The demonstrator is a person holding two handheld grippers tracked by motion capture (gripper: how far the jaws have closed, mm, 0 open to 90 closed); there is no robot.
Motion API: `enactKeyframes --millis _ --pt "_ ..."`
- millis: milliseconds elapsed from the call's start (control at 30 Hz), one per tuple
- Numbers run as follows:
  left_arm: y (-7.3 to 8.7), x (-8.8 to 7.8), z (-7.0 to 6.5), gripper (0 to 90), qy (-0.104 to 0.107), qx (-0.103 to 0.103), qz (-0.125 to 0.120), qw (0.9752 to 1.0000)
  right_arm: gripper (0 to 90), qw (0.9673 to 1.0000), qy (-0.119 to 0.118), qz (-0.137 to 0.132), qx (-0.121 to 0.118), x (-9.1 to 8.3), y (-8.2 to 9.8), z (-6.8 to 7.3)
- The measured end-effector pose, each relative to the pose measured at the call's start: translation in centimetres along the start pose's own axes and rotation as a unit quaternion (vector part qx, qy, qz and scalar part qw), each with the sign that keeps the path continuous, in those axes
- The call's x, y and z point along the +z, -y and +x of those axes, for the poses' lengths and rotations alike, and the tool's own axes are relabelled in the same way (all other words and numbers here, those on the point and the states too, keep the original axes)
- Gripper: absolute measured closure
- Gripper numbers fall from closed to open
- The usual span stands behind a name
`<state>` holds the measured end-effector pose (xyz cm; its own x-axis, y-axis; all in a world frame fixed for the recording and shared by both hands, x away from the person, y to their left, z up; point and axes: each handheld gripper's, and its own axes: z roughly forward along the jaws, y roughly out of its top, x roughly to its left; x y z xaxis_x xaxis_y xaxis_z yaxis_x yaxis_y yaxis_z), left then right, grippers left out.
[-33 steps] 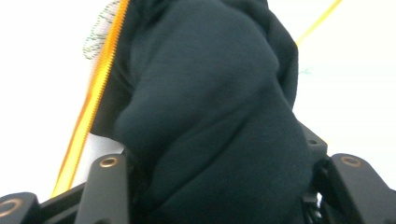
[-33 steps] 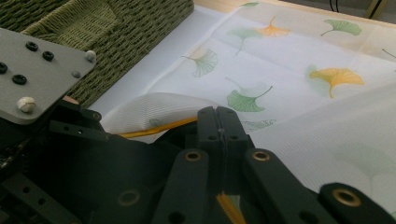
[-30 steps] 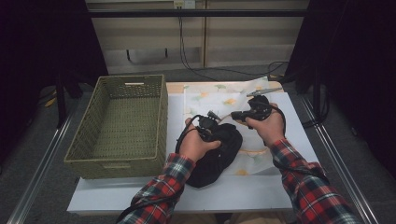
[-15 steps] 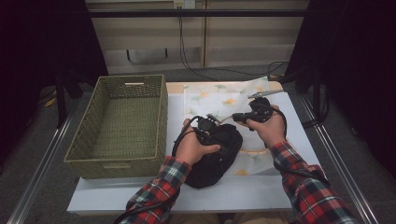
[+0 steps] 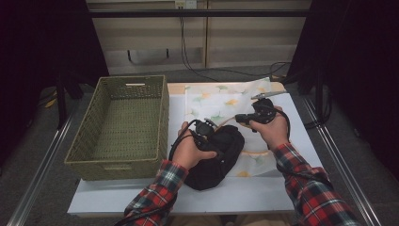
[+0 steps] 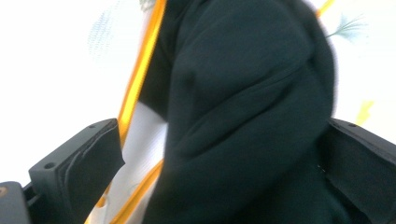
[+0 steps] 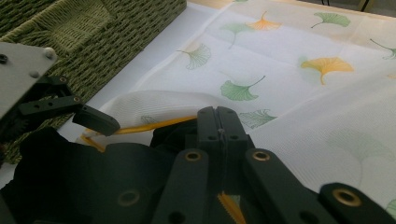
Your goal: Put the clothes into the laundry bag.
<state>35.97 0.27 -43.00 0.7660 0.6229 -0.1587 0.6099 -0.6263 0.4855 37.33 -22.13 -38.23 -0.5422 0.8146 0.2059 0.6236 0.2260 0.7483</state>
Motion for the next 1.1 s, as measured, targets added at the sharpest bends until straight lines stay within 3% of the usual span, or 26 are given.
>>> enactKeyframes --millis 267,500,633,733,867,1100 --pt "0.7 1.0 0.0 4.2 0.003 -0.006 -0.007 1.0000 90.0 1.0000 -0.002 0.003 -0.002 0.4 0.0 0.3" --pt "1.0 1.7 -0.8 9.9 0.001 -0.002 0.003 1.0000 90.0 1.0000 -0.002 0.003 -0.001 0.2 0.1 0.1" --pt "1.1 2.1 -1.1 19.5 0.006 -0.001 0.009 0.9999 90.0 1.0000 -0.001 0.003 0.003 0.1 0.3 0.0" --pt "1.1 2.2 -1.4 34.9 0.009 -0.005 0.016 0.9998 90.0 1.0000 -0.001 0.003 0.002 0.0 0.3 0.0" --pt "1.3 2.2 -1.6 54.4 0.014 -0.036 0.023 0.9990 90.0 1.0000 -0.001 0.002 0.003 0.0 0.3 0.0" --pt "1.3 1.8 -1.5 59.7 0.015 -0.062 0.018 0.9978 90.0 1.0000 -0.003 0.002 0.001 0.0 0.3 0.2"
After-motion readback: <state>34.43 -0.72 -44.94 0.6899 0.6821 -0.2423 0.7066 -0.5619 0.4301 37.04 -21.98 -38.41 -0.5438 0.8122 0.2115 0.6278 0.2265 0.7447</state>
